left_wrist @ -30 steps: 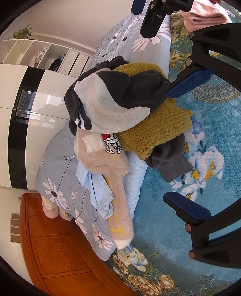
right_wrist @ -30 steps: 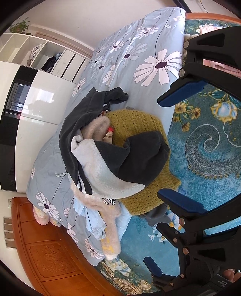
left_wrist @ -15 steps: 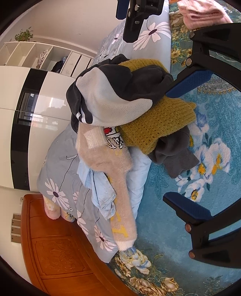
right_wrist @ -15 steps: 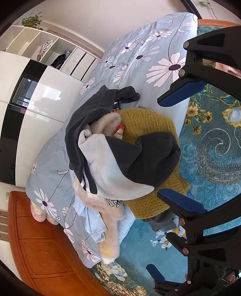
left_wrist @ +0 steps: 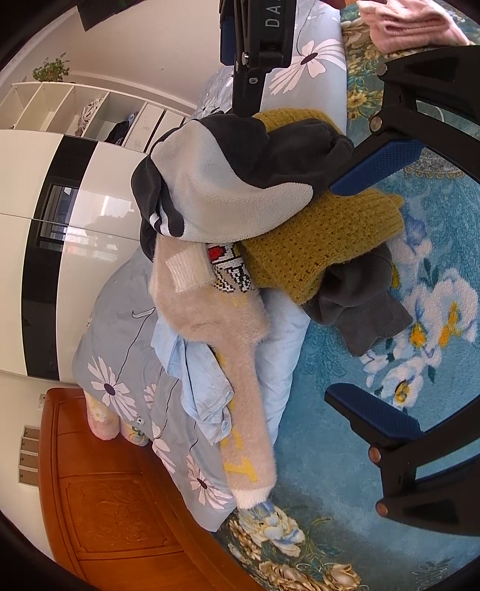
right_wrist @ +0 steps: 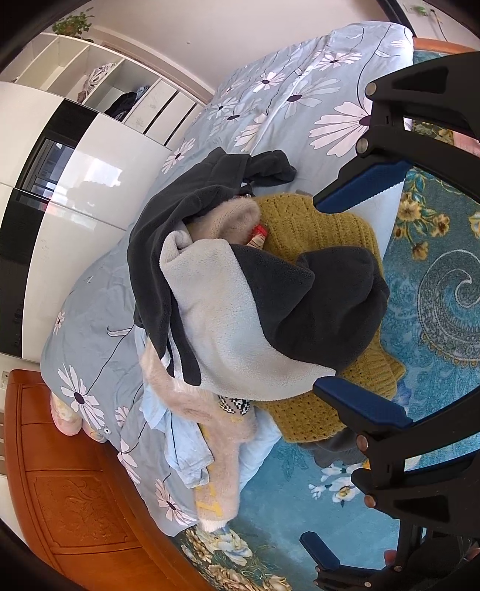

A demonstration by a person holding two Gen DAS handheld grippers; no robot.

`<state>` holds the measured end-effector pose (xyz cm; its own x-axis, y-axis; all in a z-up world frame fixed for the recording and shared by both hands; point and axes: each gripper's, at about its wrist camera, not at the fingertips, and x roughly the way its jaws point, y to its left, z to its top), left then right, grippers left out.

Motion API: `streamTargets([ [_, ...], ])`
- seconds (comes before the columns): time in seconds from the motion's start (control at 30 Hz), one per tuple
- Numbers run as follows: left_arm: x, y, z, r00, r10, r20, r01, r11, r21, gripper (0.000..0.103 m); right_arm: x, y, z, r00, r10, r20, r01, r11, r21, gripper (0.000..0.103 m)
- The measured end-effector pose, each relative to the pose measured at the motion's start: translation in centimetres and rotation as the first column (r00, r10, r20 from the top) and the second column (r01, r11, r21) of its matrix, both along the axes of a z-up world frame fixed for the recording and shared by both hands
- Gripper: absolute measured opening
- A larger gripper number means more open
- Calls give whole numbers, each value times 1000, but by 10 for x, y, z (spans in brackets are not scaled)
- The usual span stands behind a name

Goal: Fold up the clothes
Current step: 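Reach both grippers toward the dark grey fleece jacket on the clothes pile, then grasp the dark grey fleece jacket with the right gripper and lift it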

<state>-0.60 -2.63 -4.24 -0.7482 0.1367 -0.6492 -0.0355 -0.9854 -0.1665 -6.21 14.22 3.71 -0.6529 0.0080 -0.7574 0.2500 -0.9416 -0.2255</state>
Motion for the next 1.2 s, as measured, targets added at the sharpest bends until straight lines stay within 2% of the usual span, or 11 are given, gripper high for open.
streamTargets([
  [0.57,-24,2,-15,999,48,16,-49,998,47,103,-32,5,-30,998,-22,51,22,1000,-14,91],
  [0.73,-24,2,-17,999,40,23,-41,998,48,103,-42,12,-27,998,-34,53,38,996,-75,89],
  [0.9,-20,-6,-19,999,35,25,-35,999,31,103,-59,25,-22,995,-66,69,78,981,-179,68],
  [1.03,-15,-17,-17,999,39,21,-40,999,32,103,-78,40,-19,989,-103,105,132,936,-326,62],
  [1.07,-14,-19,-16,999,39,21,-40,999,30,103,-83,43,-20,986,-111,124,150,915,-374,56],
  [1.1,-12,-22,-16,999,39,20,-40,999,29,103,-89,47,-20,983,-117,144,167,892,-421,43],
  [1.13,-11,-25,-15,999,39,19,-40,999,28,103,-93,51,-21,978,-124,166,189,865,-465,36],
  [1.17,-10,-27,-15,999,39,19,-40,999,27,103,-95,54,-22,974,-130,186,208,837,-506,22],
  [1.2,-8,-30,-14,999,39,18,-40,999,26,103,-94,56,-22,973,-129,191,215,809,-547,18],
])
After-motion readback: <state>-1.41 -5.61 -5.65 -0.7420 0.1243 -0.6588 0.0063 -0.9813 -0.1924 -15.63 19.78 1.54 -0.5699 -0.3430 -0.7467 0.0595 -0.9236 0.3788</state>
